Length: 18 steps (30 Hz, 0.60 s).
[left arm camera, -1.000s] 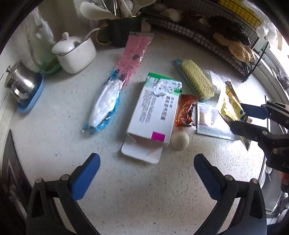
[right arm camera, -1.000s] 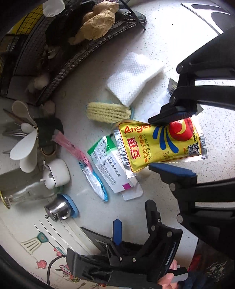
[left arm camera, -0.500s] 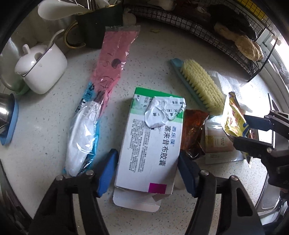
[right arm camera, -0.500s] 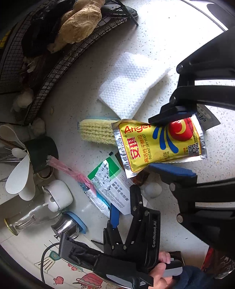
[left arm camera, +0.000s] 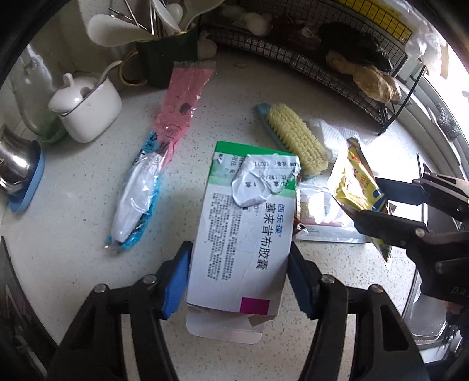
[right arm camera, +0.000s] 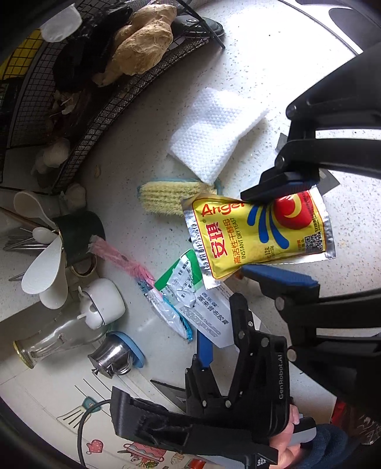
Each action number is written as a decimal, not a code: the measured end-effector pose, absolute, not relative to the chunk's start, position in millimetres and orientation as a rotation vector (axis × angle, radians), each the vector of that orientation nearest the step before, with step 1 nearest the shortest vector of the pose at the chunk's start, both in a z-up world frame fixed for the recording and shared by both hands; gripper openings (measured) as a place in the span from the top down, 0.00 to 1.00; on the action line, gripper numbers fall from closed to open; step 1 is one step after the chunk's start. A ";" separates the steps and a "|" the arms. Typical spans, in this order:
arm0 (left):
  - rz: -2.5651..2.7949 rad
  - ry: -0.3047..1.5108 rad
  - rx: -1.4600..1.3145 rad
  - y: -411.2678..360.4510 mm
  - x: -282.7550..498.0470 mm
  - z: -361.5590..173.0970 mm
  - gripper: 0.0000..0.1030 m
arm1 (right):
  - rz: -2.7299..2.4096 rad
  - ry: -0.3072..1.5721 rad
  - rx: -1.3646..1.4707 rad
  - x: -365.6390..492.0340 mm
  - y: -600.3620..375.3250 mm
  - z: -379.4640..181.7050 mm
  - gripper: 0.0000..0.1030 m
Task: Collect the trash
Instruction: 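Carry sachet and medicine box down over the red bucket and release both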
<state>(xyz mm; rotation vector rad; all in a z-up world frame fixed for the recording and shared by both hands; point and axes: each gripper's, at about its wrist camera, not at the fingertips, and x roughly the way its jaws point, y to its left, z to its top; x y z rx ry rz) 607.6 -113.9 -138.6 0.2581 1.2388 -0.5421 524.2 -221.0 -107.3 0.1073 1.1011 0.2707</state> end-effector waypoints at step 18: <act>-0.345 1.154 0.115 35.5 411.7 -81.7 0.42 | 0.451 1.018 0.008 396.8 -101.0 -61.7 0.61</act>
